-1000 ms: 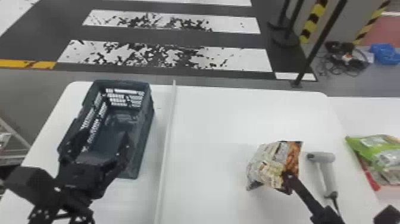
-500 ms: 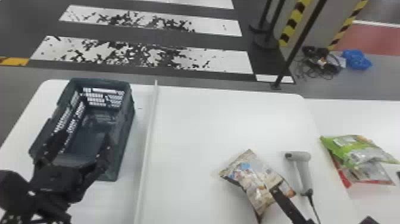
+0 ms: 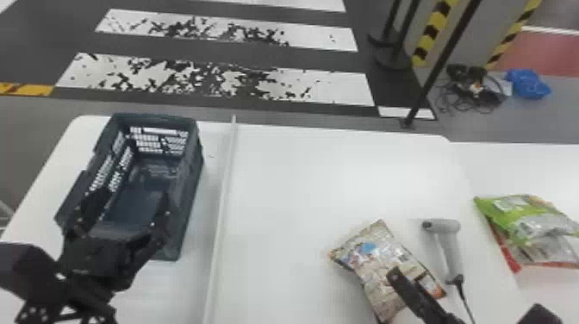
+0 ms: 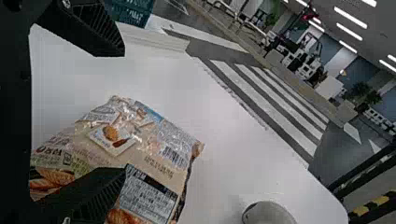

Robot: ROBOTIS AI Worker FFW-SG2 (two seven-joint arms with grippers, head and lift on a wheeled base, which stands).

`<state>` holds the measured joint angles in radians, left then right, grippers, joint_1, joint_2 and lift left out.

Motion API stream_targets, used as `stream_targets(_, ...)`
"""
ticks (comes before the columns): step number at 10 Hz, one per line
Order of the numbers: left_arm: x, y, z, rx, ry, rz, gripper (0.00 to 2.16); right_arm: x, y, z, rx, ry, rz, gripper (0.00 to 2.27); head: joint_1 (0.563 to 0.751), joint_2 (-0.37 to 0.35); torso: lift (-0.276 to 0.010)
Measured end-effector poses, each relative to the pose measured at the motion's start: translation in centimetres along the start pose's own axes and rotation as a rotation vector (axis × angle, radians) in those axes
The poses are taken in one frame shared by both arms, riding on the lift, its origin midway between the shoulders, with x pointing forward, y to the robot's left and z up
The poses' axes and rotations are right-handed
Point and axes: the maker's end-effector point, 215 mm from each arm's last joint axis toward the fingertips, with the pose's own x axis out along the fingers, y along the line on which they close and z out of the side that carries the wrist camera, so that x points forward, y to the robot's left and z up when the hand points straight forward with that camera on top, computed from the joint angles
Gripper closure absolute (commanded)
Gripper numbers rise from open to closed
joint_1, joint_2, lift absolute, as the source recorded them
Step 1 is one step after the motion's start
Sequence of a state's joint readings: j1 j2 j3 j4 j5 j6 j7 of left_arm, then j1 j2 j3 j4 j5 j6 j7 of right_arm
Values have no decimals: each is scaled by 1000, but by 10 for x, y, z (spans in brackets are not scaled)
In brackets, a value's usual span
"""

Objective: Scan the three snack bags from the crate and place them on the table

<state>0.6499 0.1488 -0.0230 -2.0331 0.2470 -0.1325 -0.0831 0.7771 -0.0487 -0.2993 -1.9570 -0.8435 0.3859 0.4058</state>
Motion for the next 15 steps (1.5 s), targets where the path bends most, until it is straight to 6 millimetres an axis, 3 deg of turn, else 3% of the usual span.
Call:
stream_targets(1, 0, 0, 0, 0, -1, 0, 73, 5, 17, 18, -63, -25, 51, 903, 695, -77, -37)
stream_targets(2, 0, -1, 2, -1, -3, -1, 73, 11, 30, 29, -118, -29, 85, 1825, 695, -71, -37)
stream_targets(3, -1, -1, 2, -1, -4, -2, 73, 18, 37, 26, -151, 7, 107, 2189, 695, -66, -37)
stream_targets(5, -1, -2, 2, -1, -5, -3, 73, 30, 37, -2, -218, 118, 97, 2223, 695, -23, -37)
stream_targets(7, -1, -1, 2, -1, -7, -3, 73, 38, 24, -9, -359, 121, 34, 2223, 695, -24, -37)
stream_targets(8, -1, -1, 2, 0, -8, -1, 73, 39, 19, -2, -418, 96, 13, 2223, 695, -29, -37)
stream_targets(11, -3, 0, 2, -1, -14, 1, 73, 38, 0, 43, -583, -39, -85, 2223, 695, -97, -37)
stream_targets(15, -5, 0, 3, -1, -20, -1, 73, 28, -66, 73, -650, -76, -204, 2223, 695, -203, -37)
